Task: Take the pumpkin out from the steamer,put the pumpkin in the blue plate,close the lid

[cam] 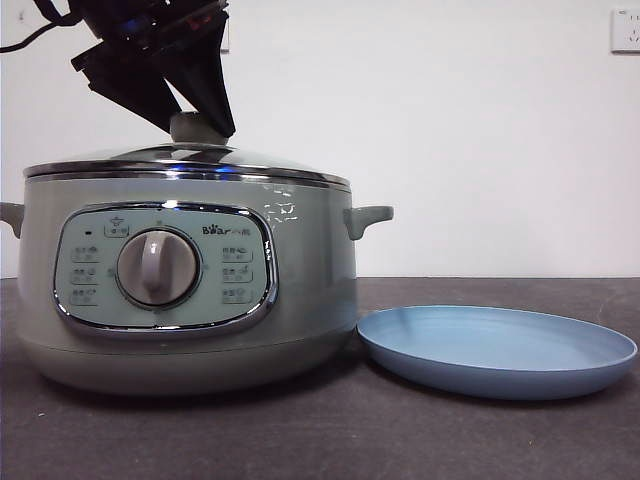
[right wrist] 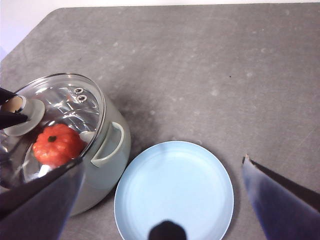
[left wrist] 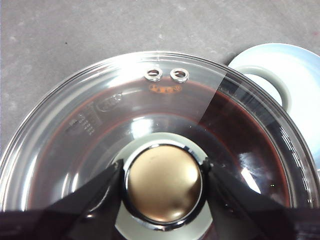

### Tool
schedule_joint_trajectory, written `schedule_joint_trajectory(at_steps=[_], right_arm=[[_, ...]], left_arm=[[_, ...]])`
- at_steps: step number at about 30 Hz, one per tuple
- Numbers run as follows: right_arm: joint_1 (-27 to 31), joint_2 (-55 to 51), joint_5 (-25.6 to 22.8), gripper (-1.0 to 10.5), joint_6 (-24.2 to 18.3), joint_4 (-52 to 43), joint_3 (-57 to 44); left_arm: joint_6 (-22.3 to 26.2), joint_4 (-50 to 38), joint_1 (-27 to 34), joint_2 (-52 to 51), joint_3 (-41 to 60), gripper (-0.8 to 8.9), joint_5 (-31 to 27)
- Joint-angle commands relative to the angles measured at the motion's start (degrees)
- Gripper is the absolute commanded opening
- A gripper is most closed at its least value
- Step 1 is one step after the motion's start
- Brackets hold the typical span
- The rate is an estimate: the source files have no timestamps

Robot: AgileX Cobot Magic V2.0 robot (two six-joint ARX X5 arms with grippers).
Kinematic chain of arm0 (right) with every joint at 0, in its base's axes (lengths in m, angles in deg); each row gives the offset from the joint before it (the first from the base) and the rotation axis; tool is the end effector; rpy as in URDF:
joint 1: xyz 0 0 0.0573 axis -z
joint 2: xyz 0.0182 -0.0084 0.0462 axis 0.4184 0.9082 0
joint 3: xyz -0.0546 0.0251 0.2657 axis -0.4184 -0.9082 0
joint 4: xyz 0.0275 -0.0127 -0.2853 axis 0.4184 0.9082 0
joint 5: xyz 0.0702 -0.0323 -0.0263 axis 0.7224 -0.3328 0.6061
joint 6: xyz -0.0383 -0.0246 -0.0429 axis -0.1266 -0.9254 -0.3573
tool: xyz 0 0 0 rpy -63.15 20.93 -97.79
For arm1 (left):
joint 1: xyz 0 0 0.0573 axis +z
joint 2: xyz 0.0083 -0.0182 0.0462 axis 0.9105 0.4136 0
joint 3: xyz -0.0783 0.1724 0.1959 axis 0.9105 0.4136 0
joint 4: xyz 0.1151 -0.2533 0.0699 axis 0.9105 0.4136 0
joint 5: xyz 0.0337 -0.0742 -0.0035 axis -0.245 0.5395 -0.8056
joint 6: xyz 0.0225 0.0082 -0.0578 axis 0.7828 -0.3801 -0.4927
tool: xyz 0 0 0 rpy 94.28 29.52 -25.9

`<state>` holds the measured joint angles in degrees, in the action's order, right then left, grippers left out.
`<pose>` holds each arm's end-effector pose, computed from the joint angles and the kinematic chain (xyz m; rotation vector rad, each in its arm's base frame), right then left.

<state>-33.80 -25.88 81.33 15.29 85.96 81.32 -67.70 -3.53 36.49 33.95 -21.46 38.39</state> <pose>0.2016 0.0455 0.3730 0.0713 0.5591 0.4526 0.2927 -0.1667 0.3012 0.2397 0.7627 -0.5874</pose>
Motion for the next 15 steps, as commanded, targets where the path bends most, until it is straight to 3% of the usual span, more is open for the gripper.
schedule_joint_trajectory(at_steps=[1, 9, 15], right_arm=[[-0.2, 0.0, 0.0, 5.4, -0.3, -0.1, 0.1], [-0.2, 0.0, 0.6, 5.4, 3.6, -0.4, 0.1], [-1.8, 1.2, 7.6, 5.3, 4.1, -3.9, 0.1]], left_arm=[[0.9, -0.3, -0.2, 0.2, 0.0, -0.09, 0.2], [0.8, -0.1, -0.1, -2.0, -2.2, -0.09, -0.4], [0.8, 0.4, -0.1, -7.7, -5.7, -0.09, -0.7]])
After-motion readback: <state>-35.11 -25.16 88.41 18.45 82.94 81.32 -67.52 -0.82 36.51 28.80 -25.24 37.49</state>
